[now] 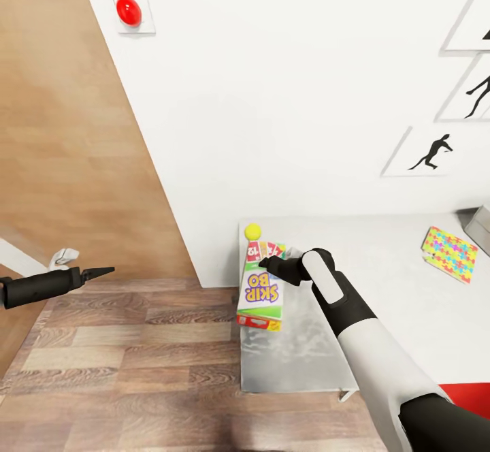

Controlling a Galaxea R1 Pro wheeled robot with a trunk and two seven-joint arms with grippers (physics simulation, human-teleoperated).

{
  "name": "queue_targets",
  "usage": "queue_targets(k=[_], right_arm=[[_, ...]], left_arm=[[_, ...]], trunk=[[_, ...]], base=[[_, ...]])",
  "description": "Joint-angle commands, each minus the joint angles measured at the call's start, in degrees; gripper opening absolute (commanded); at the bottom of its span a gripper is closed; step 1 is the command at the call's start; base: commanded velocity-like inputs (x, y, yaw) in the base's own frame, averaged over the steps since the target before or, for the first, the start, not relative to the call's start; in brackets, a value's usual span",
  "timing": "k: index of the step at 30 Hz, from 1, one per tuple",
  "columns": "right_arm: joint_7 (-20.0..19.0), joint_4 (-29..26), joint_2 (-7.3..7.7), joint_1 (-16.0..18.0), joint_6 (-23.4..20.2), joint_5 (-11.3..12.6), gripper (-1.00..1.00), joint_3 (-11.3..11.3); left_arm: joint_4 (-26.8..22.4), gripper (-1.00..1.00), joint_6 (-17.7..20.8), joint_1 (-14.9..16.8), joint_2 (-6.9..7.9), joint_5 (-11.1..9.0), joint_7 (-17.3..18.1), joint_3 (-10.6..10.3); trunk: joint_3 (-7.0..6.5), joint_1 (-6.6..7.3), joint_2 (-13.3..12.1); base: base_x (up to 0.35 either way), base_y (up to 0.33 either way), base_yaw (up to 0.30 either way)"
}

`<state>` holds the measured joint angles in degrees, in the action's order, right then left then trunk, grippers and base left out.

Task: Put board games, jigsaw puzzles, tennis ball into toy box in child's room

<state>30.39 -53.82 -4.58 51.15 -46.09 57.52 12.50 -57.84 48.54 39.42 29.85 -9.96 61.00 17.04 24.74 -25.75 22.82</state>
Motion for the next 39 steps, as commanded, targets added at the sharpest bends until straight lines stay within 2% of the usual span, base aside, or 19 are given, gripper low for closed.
queue_targets(k=[1,39], right_arm=[[0.6,-0.1,0.01,0.1,0.0,0.6,1.0,0.1],[0.6,-0.1,0.01,0.0,0.0,0.6,1.0,0.0]], left_arm=[[0.0,1.0,0.3,0.0,-0.01,-0.1,0.1,0.0],[0.0,1.0,0.3,0.0,-0.06,-0.1,0.1,0.0]], trunk=[[0.09,-0.03,0.1],[0.09,-0.03,0.1]], base=[[-0.005,0.008,0.0],[-0.008,0.027,0.0]])
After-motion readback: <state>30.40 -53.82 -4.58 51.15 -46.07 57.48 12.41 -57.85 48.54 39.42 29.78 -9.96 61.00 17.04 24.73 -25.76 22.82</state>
